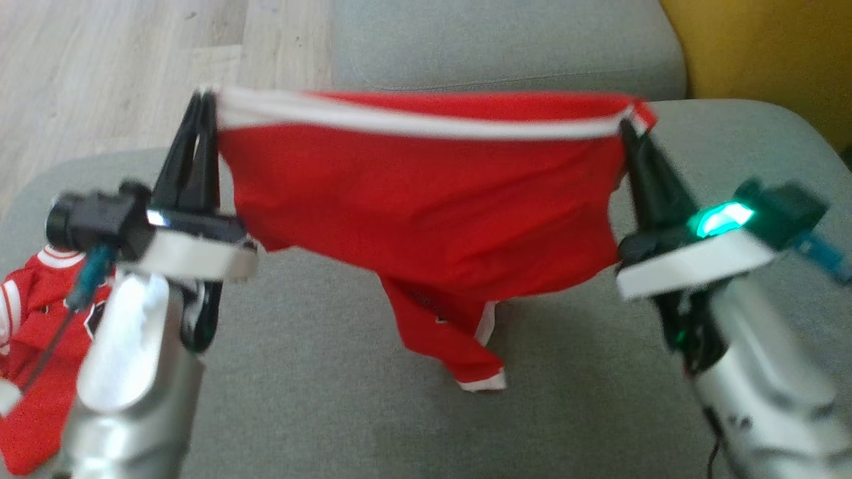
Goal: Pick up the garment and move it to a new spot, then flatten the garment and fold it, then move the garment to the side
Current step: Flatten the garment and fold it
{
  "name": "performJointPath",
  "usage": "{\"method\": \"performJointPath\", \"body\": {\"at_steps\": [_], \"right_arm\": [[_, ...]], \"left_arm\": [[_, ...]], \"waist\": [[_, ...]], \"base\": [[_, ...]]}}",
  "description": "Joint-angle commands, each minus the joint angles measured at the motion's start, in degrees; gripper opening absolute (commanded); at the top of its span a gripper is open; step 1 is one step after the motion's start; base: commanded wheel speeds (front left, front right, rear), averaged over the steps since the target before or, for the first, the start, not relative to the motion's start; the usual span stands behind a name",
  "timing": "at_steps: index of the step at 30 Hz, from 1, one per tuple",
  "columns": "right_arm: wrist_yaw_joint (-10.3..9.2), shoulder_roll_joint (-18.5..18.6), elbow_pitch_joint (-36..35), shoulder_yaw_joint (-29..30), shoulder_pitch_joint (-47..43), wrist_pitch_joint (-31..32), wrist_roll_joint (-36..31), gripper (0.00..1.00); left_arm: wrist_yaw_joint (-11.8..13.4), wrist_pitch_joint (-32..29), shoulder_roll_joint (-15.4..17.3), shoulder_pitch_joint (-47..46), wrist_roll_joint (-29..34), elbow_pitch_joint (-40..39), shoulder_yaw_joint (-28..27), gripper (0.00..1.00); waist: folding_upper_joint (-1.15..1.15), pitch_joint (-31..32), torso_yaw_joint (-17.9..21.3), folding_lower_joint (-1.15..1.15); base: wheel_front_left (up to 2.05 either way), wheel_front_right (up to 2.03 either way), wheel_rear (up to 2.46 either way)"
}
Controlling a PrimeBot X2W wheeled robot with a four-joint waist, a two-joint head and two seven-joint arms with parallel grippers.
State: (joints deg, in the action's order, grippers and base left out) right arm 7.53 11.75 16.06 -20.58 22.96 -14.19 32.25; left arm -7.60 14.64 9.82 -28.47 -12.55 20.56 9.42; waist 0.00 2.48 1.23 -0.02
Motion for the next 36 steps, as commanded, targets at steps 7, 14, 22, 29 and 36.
{"method": "performJointPath", "body": {"at_steps": [7,14,22,29,36], "right_arm": [[-0.04,1.8,3.1,-3.7,16.5,4.1,3.1,0.0],[-0.04,1.4,12.9,-5.8,35.5,0.0,-1.6,0.0],[-0.04,1.2,16.6,-3.2,40.5,-0.8,-3.7,0.0],[-0.04,2.2,18.7,-7.2,23.4,-0.8,-1.2,0.0],[-0.04,2.6,18.6,-10.2,5.4,-0.8,3.2,0.0]], "left_arm": [[0.1,-2.8,4.5,-14.5,-2.3,3.5,0.2,0.0],[2.1,0.0,4.8,-29.3,0.5,8.7,-0.6,0.0],[2.4,0.3,0.9,-29.9,1.1,3.0,-3.2,0.0],[0.9,0.3,-3.6,-9.5,-1.4,6.2,-5.4,0.0],[0.3,0.4,-6.4,9.6,-2.9,9.7,-6.3,0.0]], "waist": [[0.0,-6.1,-1.2,0.02],[0.0,-13.3,-2.6,0.02],[0.0,-14.5,-5.2,0.02],[0.0,-12.7,-5.7,0.02],[0.0,-10.6,-4.7,0.02]], "base": [[0.0,0.0,0.0],[0.0,0.0,0.0],[0.0,0.0,0.0],[0.0,0.0,0.0],[0.0,0.0,0.0]]}}
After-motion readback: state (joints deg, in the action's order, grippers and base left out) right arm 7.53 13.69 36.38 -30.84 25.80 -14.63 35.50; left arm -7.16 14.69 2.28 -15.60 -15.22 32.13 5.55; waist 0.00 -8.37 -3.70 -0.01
